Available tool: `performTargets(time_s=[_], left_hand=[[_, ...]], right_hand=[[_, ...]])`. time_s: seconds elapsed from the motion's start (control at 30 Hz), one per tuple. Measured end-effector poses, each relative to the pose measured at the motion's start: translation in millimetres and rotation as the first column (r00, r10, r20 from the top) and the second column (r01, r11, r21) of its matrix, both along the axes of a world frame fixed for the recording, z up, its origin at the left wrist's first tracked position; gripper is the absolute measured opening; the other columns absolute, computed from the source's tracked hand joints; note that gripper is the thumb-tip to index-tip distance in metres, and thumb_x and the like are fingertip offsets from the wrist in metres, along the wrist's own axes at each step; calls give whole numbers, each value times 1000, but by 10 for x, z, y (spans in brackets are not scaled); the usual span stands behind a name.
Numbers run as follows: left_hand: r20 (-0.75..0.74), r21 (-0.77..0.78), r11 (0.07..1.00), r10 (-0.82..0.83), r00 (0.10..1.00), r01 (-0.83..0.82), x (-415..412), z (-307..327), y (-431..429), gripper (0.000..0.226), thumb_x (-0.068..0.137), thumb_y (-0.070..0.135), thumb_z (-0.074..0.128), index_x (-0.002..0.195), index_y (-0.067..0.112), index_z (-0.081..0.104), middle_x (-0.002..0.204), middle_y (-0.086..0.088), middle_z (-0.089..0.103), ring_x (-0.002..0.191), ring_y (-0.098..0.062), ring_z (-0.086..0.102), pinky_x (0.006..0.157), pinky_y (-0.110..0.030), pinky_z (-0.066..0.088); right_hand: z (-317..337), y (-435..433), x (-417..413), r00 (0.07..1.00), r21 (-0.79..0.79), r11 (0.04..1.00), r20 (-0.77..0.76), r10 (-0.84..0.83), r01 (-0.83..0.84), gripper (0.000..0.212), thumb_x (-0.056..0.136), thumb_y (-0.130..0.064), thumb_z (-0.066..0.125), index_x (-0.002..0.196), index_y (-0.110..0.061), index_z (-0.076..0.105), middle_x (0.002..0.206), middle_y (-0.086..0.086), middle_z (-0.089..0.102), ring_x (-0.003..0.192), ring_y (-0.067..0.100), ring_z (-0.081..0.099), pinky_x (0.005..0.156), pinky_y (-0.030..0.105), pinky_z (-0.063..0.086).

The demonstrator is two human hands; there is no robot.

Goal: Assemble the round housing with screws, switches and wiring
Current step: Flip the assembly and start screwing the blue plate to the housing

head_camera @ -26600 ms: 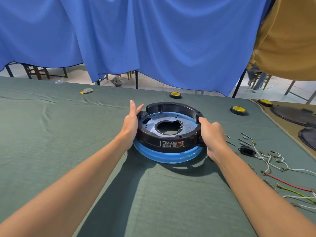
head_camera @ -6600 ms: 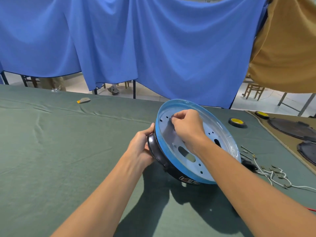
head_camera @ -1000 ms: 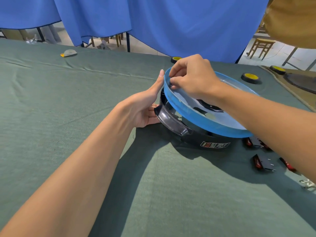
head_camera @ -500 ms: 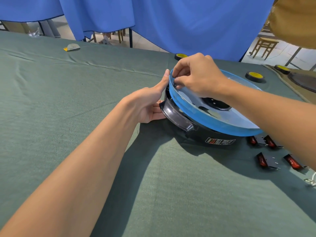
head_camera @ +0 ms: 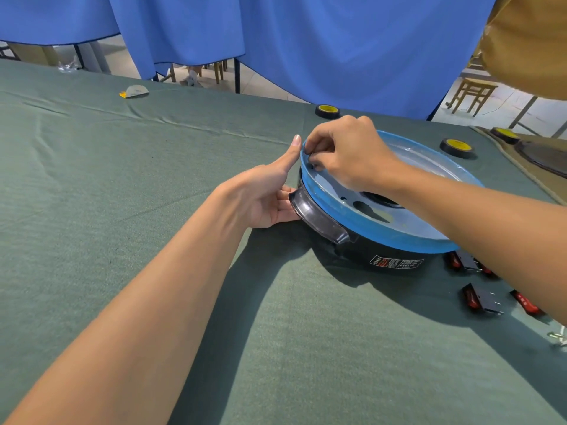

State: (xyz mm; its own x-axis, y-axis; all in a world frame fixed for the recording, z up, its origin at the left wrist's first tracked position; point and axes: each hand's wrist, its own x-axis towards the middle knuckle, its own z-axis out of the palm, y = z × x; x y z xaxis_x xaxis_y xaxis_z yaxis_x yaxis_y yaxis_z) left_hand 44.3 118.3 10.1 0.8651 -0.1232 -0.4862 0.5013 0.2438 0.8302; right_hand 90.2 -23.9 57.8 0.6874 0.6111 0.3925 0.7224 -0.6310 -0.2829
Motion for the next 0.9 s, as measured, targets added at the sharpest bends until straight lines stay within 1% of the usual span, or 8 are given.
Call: performTargets(time_s=[0.1, 0.2, 0.4, 0.53, 0.63, 0.73, 0.83, 0.9], left_hand=[[1, -17, 1000, 15, 1000, -15, -17, 12, 1, 79, 75, 75, 59, 97, -2, 61, 79, -11, 66, 68, -23, 69, 64, -31, 60], [8, -9, 1000, 14, 1000, -14, -32, 20, -2, 80, 75, 74, 60, 100, -2, 60, 75, -11, 66, 65, -22, 68, 63, -30, 59], [28, 18, 1000, 25, 999, -26, -54, 43, -23, 73, 78, 72, 59, 98, 1, 57, 69, -9, 65, 61, -20, 67, 63, -30, 60], [24, 7, 999, 40, 999, -41, -74, 49, -31, 71, 80, 66, 61, 103, -1, 57, 69, -10, 65, 58, -20, 67, 59, -29, 59], [40, -3, 997, 80, 996, -80, -70, 32, -37, 59, 89, 52, 62, 110, -3, 55, 69, -11, 65, 54, -20, 66, 54, -30, 58], [36, -33, 996, 80, 996, -78, -68, 21, -33, 48, 93, 40, 62, 108, -5, 54, 70, -12, 65, 53, -20, 66, 51, -29, 57], [32, -47, 997, 61, 998, -60, -77, 25, -21, 47, 91, 40, 64, 105, -5, 57, 72, -12, 65, 54, -20, 67, 52, -29, 57], [35, -44, 998, 50, 998, -48, -84, 33, -16, 45, 90, 39, 67, 102, -4, 58, 69, -12, 65, 53, -20, 66, 52, -29, 56]], right_hand=[[26, 22, -9, 999, -28, 1000, -32, 3, -4, 13, 85, -4, 68, 96, -8, 73, 87, 6, 72, 80, 16, 67, 85, 33, 54], [31, -11, -19, 1000, -88, 996, -14, 15, -17, 16, 85, -1, 66, 97, -7, 74, 85, 3, 69, 82, 17, 67, 88, 35, 53], [48, -77, 0, 1000, -125, 992, -10, -20, 19, 22, 85, 4, 64, 101, -7, 74, 94, 9, 73, 83, 17, 67, 85, 29, 55], [43, -100, 37, 997, -134, 989, -42, -72, 65, 14, 85, -4, 68, 95, -10, 74, 88, 5, 72, 79, 13, 63, 80, 23, 50], [25, -137, 52, 973, 73, 985, -183, -141, 156, 9, 83, -6, 70, 83, -15, 70, 79, 4, 73, 72, 14, 68, 80, 24, 51], [25, -167, 40, 917, 291, 932, -388, -90, 214, 12, 84, 0, 70, 81, -12, 67, 79, 10, 72, 70, 18, 70, 78, 29, 57], [31, -127, 5, 867, 366, 902, -498, -20, 231, 12, 85, 5, 67, 83, -7, 66, 84, 17, 70, 70, 21, 68, 79, 33, 59], [25, -79, -11, 888, 332, 917, -458, -49, 222, 13, 85, 3, 67, 82, -9, 66, 81, 13, 70, 70, 19, 68, 77, 31, 59]])
